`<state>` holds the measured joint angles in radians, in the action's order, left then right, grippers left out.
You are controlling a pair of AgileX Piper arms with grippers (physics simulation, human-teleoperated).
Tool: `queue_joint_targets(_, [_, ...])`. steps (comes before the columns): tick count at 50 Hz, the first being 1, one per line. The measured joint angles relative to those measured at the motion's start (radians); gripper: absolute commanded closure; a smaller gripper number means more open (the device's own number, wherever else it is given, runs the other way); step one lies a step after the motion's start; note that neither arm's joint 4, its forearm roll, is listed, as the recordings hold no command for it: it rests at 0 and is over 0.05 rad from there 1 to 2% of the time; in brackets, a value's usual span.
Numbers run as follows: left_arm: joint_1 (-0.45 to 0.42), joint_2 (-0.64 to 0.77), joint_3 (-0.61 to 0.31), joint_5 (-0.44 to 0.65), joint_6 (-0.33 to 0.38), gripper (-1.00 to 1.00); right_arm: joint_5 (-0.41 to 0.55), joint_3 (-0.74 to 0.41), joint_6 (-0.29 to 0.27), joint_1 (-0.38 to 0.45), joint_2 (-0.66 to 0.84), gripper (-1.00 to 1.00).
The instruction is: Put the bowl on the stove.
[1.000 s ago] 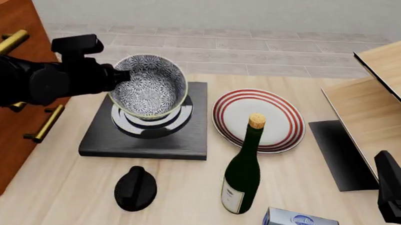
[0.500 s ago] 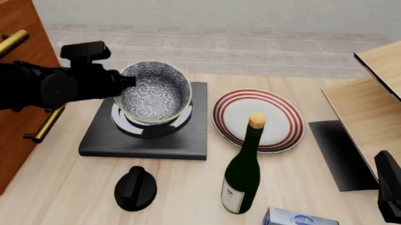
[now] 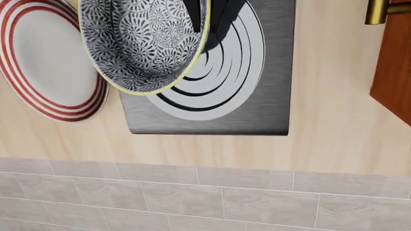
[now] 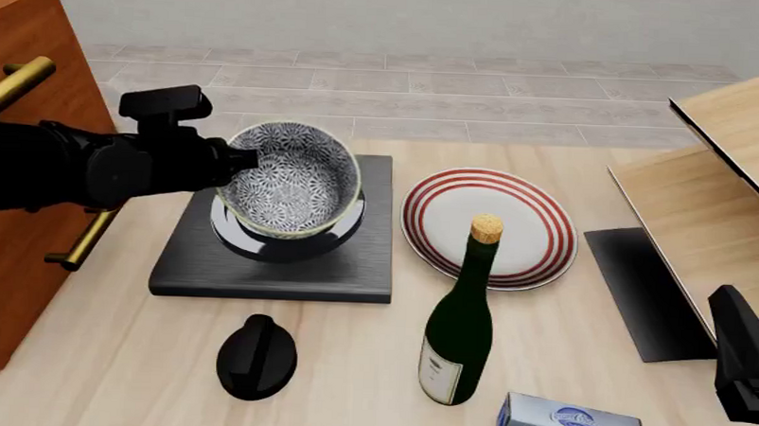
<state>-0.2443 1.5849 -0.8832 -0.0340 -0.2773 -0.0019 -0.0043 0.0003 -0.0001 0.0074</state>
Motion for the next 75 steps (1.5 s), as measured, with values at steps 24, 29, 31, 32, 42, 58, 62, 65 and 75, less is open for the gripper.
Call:
queue_joint_targets(24, [0.015, 0.003, 0.012, -0.045, 0.025, 1.00, 0.000, 0.000, 0.000, 0.000, 0.000, -1.00])
queue_joint_targets(29, [0.025, -0.004, 0.019, -0.061, 0.035, -1.00, 0.000, 0.000, 0.000, 0.000, 0.000, -1.00])
queue_joint_targets(31, [0.029, -0.008, 0.021, -0.066, 0.040, -1.00, 0.000, 0.000, 0.000, 0.000, 0.000, -1.00])
queue_joint_targets(32, [0.031, -0.009, 0.021, -0.068, 0.041, -1.00, 0.000, 0.000, 0.000, 0.000, 0.000, -1.00])
queue_joint_targets(42, [0.043, -0.026, 0.035, -0.089, 0.053, -1.00, 0.000, 0.000, 0.000, 0.000, 0.000, -1.00])
queue_joint_targets(58, [0.046, -0.045, 0.050, -0.103, 0.057, -1.00, 0.000, 0.000, 0.000, 0.000, 0.000, -1.00])
queue_joint_targets(62, [0.046, -0.056, 0.056, -0.105, 0.059, -1.00, 0.000, 0.000, 0.000, 0.000, 0.000, -1.00])
queue_joint_targets(65, [0.046, -0.067, 0.061, -0.105, 0.060, -1.00, 0.000, 0.000, 0.000, 0.000, 0.000, -1.00])
queue_joint_targets(75, [0.046, -0.103, 0.075, -0.105, 0.060, -1.00, 0.000, 0.000, 0.000, 0.000, 0.000, -1.00])
